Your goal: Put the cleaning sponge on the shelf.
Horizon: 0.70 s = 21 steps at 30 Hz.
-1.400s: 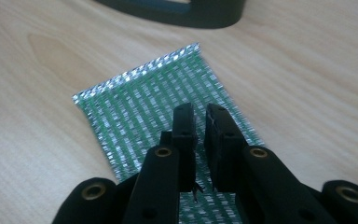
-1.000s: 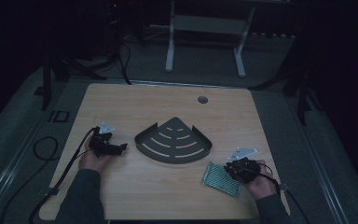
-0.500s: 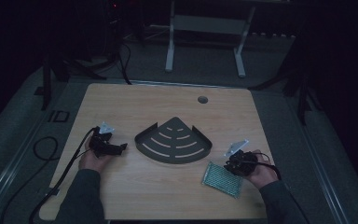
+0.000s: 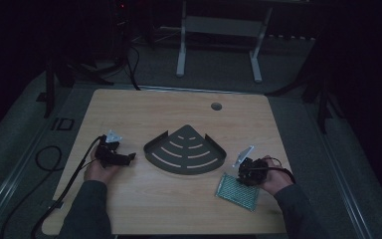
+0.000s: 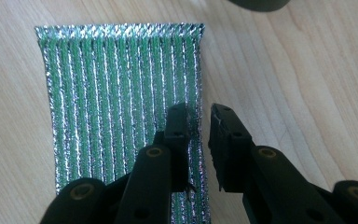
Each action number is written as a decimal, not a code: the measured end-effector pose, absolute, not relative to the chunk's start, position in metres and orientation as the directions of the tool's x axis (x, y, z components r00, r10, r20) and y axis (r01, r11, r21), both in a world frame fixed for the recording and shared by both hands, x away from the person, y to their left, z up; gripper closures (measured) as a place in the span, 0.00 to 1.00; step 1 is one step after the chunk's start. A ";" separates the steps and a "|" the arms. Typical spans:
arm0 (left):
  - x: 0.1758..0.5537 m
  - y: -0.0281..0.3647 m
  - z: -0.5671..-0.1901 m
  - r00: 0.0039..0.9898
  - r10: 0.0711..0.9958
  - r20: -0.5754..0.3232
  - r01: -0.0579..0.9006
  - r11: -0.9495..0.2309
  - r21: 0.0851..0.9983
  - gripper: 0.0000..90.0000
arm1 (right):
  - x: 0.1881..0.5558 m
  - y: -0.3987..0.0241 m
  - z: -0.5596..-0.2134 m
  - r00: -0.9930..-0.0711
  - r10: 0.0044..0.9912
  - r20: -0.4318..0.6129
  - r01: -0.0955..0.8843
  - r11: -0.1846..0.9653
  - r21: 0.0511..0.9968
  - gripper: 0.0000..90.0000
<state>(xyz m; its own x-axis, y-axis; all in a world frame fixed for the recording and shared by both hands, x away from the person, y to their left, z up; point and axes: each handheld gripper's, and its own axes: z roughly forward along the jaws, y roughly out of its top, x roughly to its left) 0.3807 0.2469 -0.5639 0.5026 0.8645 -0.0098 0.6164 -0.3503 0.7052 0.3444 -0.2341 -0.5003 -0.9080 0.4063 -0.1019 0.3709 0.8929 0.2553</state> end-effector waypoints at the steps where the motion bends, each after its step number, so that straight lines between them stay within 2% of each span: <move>1: 0.381 0.247 -0.564 0.503 0.864 -0.010 0.616 -0.351 0.705 0.12 | 0.345 -0.234 -0.501 -0.908 0.406 -0.099 0.372 0.894 0.250 0.85; 14: 0.381 0.247 -0.564 0.503 0.864 -0.009 0.616 -0.351 0.705 0.12 | 0.352 -0.232 -0.505 -0.892 0.448 -0.055 0.431 0.882 0.191 0.82; 21: 0.381 0.247 -0.564 0.503 0.864 -0.009 0.616 -0.351 0.705 0.12 | 0.365 -0.231 -0.506 -0.859 0.510 0.038 0.511 0.849 0.136 0.84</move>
<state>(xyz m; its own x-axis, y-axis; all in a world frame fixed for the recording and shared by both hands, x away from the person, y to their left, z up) 0.3806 0.2469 -0.5639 0.5028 0.8644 -0.0091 0.6164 -0.3511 0.7048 0.3646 -0.2311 -0.5064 -0.8590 0.5105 0.0379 0.5105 0.8491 0.1358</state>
